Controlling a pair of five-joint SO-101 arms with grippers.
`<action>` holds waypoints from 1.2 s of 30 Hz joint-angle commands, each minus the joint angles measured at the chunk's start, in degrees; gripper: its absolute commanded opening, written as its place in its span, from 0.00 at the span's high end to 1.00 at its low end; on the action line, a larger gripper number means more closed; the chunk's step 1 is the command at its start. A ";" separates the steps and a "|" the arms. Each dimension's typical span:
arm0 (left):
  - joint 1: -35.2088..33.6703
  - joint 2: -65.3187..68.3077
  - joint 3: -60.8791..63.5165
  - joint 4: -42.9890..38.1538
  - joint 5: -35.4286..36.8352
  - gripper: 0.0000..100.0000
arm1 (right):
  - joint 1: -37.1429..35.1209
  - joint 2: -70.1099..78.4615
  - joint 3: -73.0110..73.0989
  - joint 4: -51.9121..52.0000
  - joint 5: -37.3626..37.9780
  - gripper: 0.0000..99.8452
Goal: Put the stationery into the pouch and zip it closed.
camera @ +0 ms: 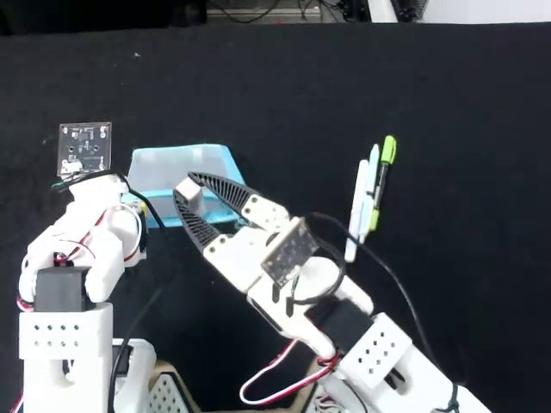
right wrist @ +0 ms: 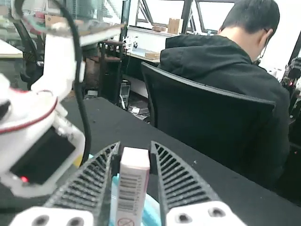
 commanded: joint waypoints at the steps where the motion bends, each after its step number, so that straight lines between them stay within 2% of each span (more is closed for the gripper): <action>1: 0.66 -0.62 -0.92 -0.18 0.26 0.97 | 0.18 -1.19 0.13 -2.55 1.76 0.99; 14: 0.66 -0.62 -0.92 -0.09 0.26 0.97 | 0.62 -1.71 2.33 -2.46 1.85 0.99; 16: 0.66 -0.62 -1.01 -0.09 0.26 0.97 | 1.67 -1.80 2.42 -1.85 4.22 0.99; 21: 0.66 -0.62 -1.01 -0.18 0.26 0.97 | 2.81 -2.95 0.66 7.21 11.16 0.99; 26: 0.66 -0.62 -1.01 -0.26 0.26 0.97 | 2.73 -8.66 -2.15 17.93 10.99 0.99; 36: 0.66 -0.62 -1.01 -0.09 0.26 0.97 | 2.64 -17.54 -2.42 31.30 10.99 0.99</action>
